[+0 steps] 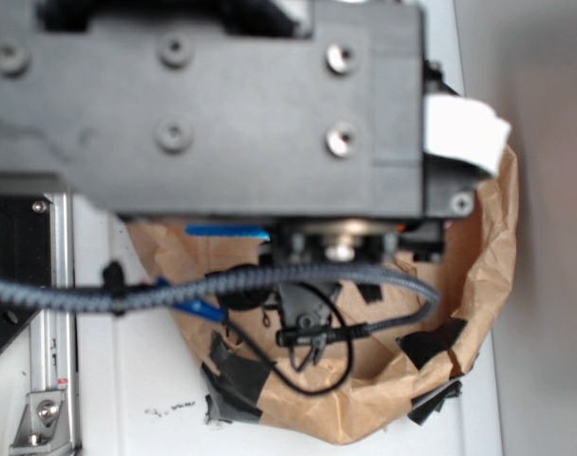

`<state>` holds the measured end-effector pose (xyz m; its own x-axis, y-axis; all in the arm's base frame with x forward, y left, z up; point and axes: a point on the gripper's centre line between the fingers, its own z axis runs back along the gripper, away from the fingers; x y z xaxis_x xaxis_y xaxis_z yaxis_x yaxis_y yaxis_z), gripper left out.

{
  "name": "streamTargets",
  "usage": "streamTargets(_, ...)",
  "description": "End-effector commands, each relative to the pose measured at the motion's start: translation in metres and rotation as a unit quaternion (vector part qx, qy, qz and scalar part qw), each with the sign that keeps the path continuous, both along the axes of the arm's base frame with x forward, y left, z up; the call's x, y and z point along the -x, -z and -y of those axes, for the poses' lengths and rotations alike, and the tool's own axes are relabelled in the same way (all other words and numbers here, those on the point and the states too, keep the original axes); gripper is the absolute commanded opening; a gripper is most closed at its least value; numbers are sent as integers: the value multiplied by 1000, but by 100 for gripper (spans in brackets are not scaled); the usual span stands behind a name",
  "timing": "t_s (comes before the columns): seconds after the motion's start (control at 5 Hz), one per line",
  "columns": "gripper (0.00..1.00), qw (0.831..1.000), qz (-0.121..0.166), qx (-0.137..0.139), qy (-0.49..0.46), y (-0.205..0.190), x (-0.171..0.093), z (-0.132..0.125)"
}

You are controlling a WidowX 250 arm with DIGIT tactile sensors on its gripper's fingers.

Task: Grab the blue sponge.

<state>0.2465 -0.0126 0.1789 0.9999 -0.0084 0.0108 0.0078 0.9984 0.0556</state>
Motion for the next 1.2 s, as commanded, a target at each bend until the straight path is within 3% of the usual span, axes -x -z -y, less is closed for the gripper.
streamTargets(0.0,0,1000,26,1,-4,-12,-4,4)
streamTargets(1.0,0,999,26,-1,-19,-5,-16,-4)
